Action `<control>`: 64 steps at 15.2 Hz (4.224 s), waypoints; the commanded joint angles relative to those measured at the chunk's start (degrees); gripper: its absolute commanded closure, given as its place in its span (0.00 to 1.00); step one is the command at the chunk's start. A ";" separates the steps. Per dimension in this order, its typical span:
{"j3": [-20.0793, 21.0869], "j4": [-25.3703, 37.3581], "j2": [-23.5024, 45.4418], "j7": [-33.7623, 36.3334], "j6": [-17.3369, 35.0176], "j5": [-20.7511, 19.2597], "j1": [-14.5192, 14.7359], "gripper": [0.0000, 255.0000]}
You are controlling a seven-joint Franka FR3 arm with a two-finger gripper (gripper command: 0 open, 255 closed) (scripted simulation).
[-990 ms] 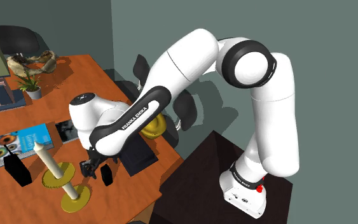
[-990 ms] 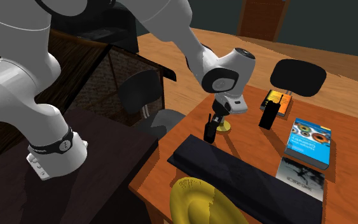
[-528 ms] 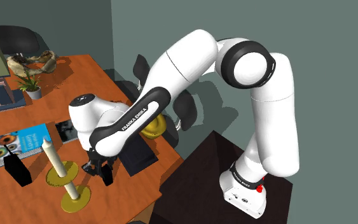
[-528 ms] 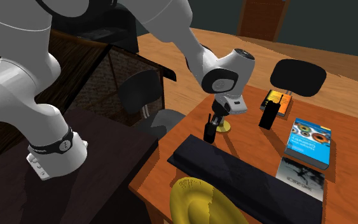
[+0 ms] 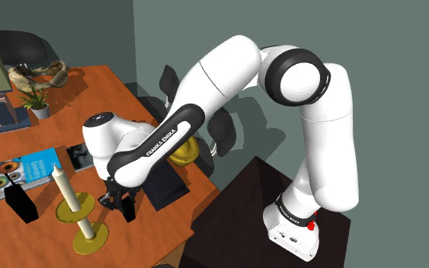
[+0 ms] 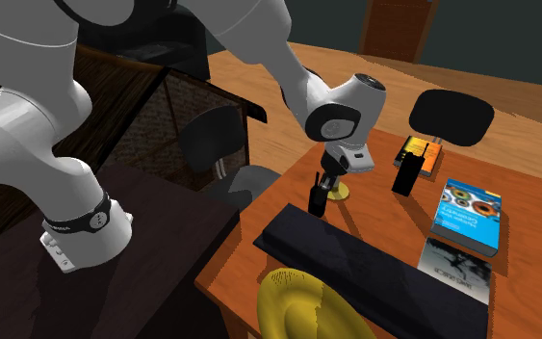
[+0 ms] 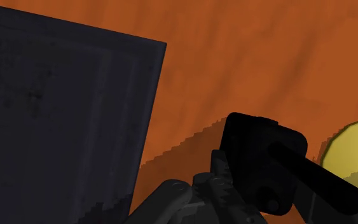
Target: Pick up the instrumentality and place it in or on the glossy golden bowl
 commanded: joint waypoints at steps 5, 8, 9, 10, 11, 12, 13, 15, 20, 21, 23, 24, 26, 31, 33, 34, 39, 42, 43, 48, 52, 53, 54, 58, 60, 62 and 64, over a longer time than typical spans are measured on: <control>0.97 -0.20 -2.91 -0.50 -2.71 1.14 -0.62 1.00; 1.46 -0.19 -4.61 -0.79 -4.35 1.82 -1.00 1.00; 1.62 -0.16 -5.16 -0.89 -4.91 2.04 -1.12 1.00; 1.77 -0.12 -5.71 -0.99 -5.47 2.27 -1.24 1.00; 1.92 -0.06 -6.25 -1.09 -6.04 2.49 -1.35 1.00; 2.07 0.00 -6.78 -1.19 -6.61 2.72 -1.46 1.00; 2.21 0.08 -7.30 -1.29 -7.19 2.94 -1.57 1.00; 2.48 0.28 -8.33 -1.48 -8.36 3.38 -1.78 1.00; 3.08 1.00 -10.77 -1.94 -11.37 4.45 -2.26 1.00; 3.19 1.18 -11.24 -2.03 -11.99 4.65 -2.34 1.00; 3.39 1.58 -12.14 -2.20 -13.23 5.05 -2.51 1.00; 3.49 1.80 -12.58 -2.28 -13.86 5.25 -2.58 1.00; 3.67 2.28 -13.43 -2.44 -15.12 5.63 -2.73 1.00; 4.05 3.70 -15.39 -2.79 -18.36 6.50 -3.04 1.00; 4.14 4.17 -15.93 -2.88 -19.32 6.74 -3.12 1.00; 3.81 3.16 -16.74 -4.23 -19.13 7.00 -4.10 1.00; 1.78 -0.86 -20.12 -11.02 -18.52 7.93 -8.73 1.00; 0.34 -2.45 -21.53 -15.06 -18.39 8.16 -11.30 1.00; -0.16 -2.84 -21.90 -16.39 -18.38 8.18 -12.13 1.00; -2.85 -3.83 -22.96 -22.89 -18.54 7.93 -16.13 1.00; -5.08 -3.44 -22.89 -27.91 -18.91 7.40 -19.17 1.00; -5.64 -3.18 -22.74 -29.13 -19.03 7.23 -19.92 1.00; -6.21 -2.85 -22.54 -30.35 -19.17 7.05 -20.64 1.00; -8.39 -0.87 -21.27 -35.10 -19.86 6.29 -23.52 1.00; -9.45 0.53 -20.35 -37.41 -20.30 5.90 -24.92 1.00; -9.96 0.93 -19.50 -38.42 -19.86 5.63 -25.55 1.00; -10.01 0.29 -18.79 -38.29 -18.51 5.45 -25.52 1.00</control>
